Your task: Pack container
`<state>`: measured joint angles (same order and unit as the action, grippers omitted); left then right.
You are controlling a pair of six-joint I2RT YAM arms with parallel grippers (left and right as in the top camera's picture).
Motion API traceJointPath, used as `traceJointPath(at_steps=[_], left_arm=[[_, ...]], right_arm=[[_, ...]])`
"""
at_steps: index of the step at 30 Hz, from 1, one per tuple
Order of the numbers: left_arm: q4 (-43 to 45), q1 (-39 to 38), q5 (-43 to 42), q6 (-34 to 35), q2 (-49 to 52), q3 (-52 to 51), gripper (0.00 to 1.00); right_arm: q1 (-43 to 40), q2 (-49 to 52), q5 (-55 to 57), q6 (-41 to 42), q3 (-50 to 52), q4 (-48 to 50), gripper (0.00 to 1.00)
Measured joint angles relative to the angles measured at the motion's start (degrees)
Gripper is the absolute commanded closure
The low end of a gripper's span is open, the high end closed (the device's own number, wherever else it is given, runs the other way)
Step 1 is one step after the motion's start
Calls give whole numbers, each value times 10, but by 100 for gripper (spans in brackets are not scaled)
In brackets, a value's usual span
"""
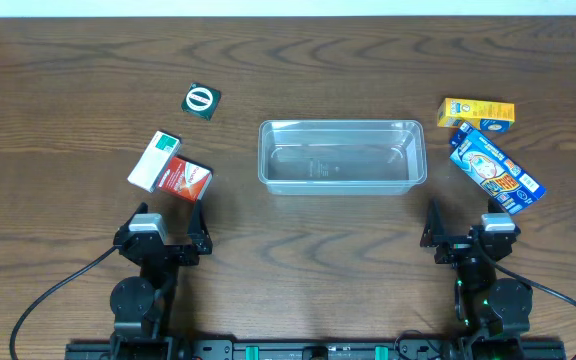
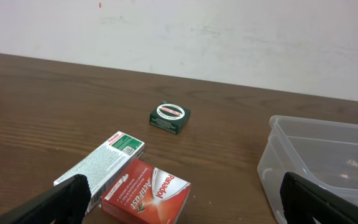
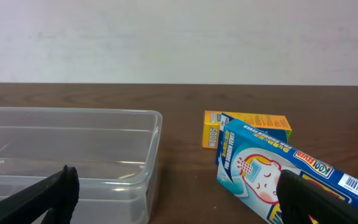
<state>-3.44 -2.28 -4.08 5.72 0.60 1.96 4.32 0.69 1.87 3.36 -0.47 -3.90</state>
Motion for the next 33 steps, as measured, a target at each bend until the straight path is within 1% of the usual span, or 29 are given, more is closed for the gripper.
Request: traceJointPath(at_steps=[14,18,21,26,33], left_arm=[[0,0,3,0,0,0,2],[3,0,59,0,0,0,2],[5,0,85,0,0,0,2],[5,0,105,0,0,1,2],[5,0,113,0,0,1,2]], right_arm=[[0,0,0,0,0,0,1],[0,0,8,0,0,1,1],[0,0,19,0,0,3,1],[0,0,29,5,0,3,1],[0,0,31,23,0,3,1]])
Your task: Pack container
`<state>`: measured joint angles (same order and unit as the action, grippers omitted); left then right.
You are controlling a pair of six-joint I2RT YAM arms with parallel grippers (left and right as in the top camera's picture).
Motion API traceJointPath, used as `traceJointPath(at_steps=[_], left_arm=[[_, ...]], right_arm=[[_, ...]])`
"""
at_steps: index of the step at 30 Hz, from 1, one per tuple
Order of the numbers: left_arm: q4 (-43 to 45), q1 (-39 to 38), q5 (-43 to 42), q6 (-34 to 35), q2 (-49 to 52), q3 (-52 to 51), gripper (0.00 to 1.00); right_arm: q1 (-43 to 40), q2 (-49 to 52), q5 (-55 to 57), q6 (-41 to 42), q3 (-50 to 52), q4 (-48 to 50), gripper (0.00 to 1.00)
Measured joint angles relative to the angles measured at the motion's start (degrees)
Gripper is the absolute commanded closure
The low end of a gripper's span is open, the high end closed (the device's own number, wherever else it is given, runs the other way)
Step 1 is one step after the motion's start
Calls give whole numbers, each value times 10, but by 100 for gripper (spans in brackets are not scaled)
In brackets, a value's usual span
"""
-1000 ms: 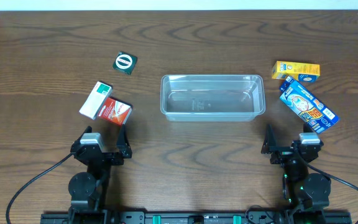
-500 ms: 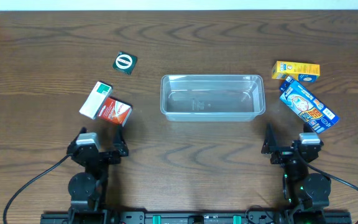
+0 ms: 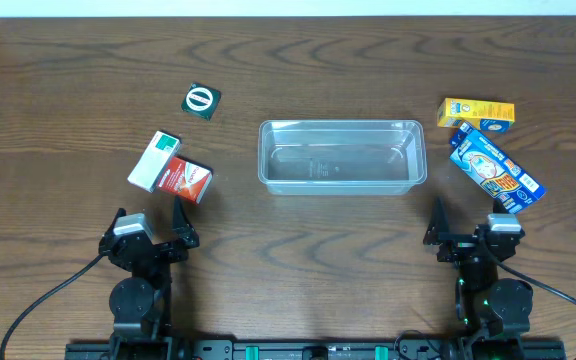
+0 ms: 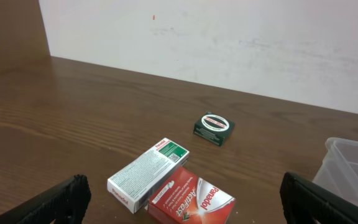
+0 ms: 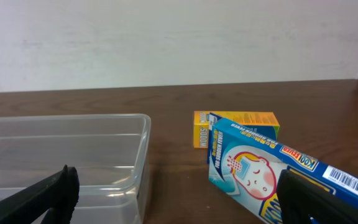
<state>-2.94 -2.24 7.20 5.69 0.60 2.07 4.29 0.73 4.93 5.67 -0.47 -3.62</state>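
A clear plastic container (image 3: 341,156) sits empty mid-table. To its left lie a red Panadol box (image 3: 185,179) (image 4: 191,200), a white and green box (image 3: 154,160) (image 4: 148,173) and a small green square box (image 3: 201,101) (image 4: 214,128). On the right are a blue Kool Fever box (image 3: 496,171) (image 5: 272,174) and a yellow box (image 3: 477,111) (image 5: 235,127). My left gripper (image 3: 150,224) (image 4: 182,205) stands open near the Panadol box, holding nothing. My right gripper (image 3: 465,222) (image 5: 178,199) is open between the container (image 5: 61,155) and the blue box.
Brown wooden table (image 3: 298,260) with a white wall behind it. Both arm bases stand at the near edge, cables trailing from them.
My left gripper has turned and shifted to the left, so its view now centres on the left boxes. The right gripper has turned slightly to the right. No object has moved.
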Motion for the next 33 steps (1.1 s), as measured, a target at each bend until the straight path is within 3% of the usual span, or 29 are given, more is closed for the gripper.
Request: traceJointPath(at_steps=[6,11,16,25,28,33], left_arm=[[0,0,5,0,0,0,2],[0,0,6,0,0,0,2],[0,0,7,0,0,1,2],[-1,0,10,0,1,1,2],[-2,0,10,0,1,2,2],[-2,0,10,0,1,2,2]], right_arm=[[0,4,-7,36,-23,-48,1],[0,64,-18,52,-122,-123,1],[0,217,-30,56,-316,-231,1],[0,603,-71,-15,-745,-510,1],[0,704,-81,-41,-839,-556,1],[-1,781,-88,-71,-876,-598,1]])
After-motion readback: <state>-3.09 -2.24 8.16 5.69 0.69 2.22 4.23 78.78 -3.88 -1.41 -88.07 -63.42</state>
